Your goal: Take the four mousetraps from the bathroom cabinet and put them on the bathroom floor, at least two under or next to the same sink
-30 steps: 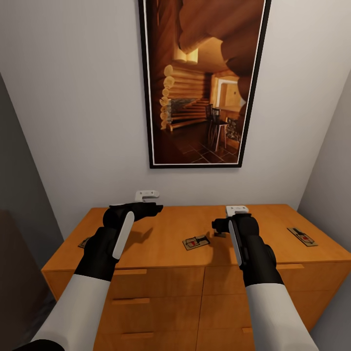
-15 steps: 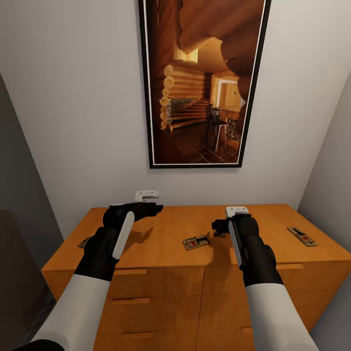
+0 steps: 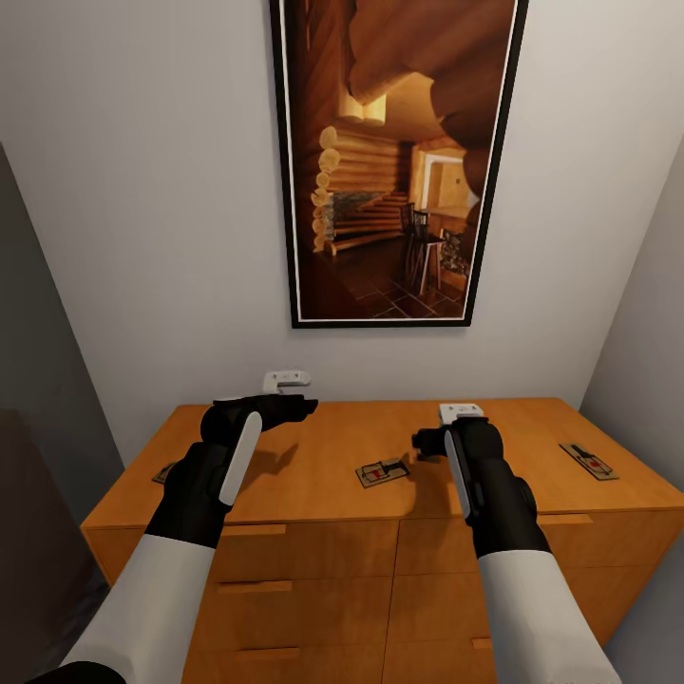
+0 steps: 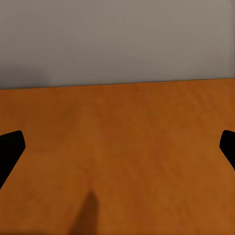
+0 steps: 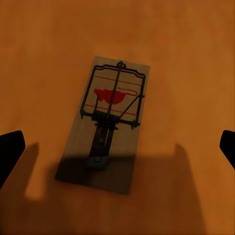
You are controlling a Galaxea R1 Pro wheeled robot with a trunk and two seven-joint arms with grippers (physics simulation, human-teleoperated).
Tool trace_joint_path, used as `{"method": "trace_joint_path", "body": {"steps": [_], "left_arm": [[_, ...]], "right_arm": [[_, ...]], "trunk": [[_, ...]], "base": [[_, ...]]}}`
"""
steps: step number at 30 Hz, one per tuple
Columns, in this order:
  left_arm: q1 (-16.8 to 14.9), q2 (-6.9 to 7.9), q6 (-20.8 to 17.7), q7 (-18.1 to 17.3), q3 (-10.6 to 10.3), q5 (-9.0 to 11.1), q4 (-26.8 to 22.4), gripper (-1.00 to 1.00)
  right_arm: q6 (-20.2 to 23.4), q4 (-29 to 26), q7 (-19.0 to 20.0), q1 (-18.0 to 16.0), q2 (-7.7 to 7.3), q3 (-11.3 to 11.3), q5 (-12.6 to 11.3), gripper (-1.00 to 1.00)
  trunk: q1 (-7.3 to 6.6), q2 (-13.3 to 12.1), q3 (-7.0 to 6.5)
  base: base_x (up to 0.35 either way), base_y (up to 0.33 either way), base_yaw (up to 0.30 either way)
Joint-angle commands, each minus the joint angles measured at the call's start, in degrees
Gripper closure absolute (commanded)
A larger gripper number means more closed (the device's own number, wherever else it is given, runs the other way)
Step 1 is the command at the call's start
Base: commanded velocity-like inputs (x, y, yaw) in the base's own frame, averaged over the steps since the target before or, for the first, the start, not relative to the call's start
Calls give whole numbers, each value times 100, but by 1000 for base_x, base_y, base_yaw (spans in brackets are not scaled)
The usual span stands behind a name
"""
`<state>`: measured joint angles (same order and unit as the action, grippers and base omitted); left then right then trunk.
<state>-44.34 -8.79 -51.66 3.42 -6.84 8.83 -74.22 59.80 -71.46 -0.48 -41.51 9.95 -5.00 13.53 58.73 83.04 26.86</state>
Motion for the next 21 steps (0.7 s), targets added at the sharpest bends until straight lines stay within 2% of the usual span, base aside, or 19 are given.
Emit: {"method": "trace_joint_path", "body": {"steps": [1, 10, 15, 21], "left_arm": [[-4, 0, -24, 36, -1, 49, -5, -100], [-4, 0, -26, 36, -1, 49, -5, -100], [-4, 0, -25, 36, -1, 49, -5, -100], [-4, 0, -22, 34, -1, 49, -5, -100]], "right_arm": [[20, -4, -5, -5, 5, -8, 5, -100], [20, 503, -2, -113, 5, -17, -6, -100], [20, 864, 4, -244, 5, -118, -4, -100], [20, 1017, 4, -296, 5, -206, 4, -100]], "trunk": [[0, 4, 7], [0, 4, 7], [0, 4, 7], [0, 4, 7]], "base": [[0, 0, 0], [0, 0, 0], [0, 0, 0], [0, 0, 0]]}}
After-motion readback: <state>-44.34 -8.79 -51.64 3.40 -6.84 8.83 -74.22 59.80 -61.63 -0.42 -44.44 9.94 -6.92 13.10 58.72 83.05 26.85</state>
